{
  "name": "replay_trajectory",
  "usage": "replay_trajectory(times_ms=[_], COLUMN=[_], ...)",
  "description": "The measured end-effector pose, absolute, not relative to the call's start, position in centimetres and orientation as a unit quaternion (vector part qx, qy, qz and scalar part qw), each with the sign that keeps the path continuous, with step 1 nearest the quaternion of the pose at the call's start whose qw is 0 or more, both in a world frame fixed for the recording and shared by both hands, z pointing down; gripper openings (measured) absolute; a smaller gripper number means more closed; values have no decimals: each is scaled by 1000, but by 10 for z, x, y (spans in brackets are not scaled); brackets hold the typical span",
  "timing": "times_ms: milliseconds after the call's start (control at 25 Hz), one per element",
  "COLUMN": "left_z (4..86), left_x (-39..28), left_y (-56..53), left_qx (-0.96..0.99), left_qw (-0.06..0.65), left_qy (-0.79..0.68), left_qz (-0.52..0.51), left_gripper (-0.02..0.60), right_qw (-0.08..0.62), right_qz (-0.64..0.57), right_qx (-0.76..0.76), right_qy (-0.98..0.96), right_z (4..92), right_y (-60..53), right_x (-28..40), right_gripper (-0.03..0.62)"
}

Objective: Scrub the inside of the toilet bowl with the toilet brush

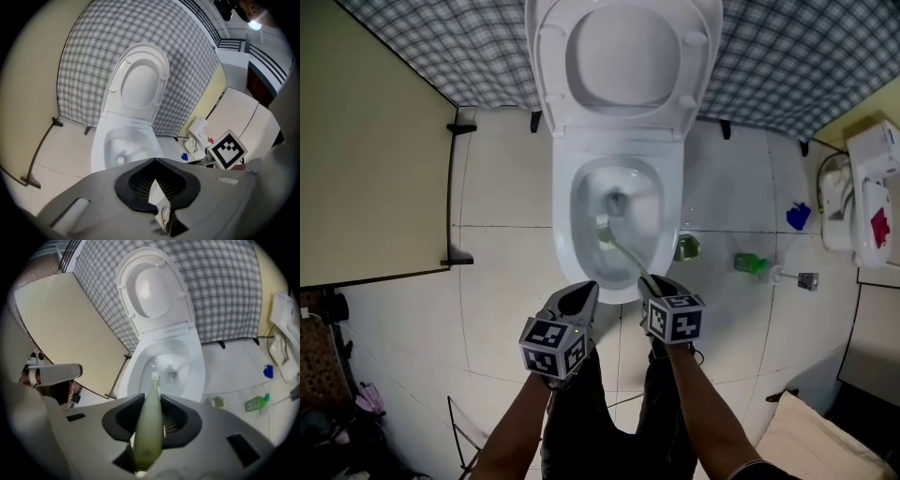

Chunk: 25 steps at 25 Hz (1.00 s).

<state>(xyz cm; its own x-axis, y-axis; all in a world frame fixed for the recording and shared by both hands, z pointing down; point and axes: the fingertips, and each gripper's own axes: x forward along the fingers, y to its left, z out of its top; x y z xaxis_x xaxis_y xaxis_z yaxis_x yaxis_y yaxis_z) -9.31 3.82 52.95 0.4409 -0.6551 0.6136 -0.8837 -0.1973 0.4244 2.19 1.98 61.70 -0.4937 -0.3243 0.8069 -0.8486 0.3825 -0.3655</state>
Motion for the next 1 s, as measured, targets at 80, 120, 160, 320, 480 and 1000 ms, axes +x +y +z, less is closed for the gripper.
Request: replay_trajectory(times_ms=[80,120,160,320,480,1000], left_z=[536,539,542,547,549,552], left_x=[-97,-99,-101,-110,-114,-128], left_y=[41,43,43,43,41,44], left_qx=[756,755,755,751,752,750], left_qw=[385,387,389,390,387,393], left_qy=[-506,-506,-506,-509,-508,-509], left_qz=[157,156,153,160,162,157], left_gripper=[9,9,9,9,9,9], right_qw=[314,309,304,304,340,389], right_qz=[423,437,455,512,511,524], right_qx=[388,389,390,381,354,358], right_qy=[-756,-750,-741,-707,-706,-668], right_z=[628,634,641,663,673,699], right_y=[22,24,27,38,49,32], right_x=[12,7,3,-12,-26,-37], right_gripper=[106,106,106,106,106,106])
